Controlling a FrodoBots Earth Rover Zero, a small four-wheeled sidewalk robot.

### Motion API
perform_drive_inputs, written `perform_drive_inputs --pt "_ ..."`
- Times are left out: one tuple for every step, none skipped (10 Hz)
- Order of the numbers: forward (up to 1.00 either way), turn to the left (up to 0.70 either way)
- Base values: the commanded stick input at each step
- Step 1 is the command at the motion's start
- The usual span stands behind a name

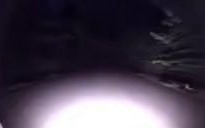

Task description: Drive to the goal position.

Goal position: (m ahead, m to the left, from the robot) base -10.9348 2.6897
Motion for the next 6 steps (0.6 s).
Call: perform_drive_inputs --pt "-1.0 0.0" --pt "-1.0 0.0" --pt "-1.0 0.0" --pt "-1.0 0.0" --pt "-1.0 0.0" --pt "-1.0 0.0"
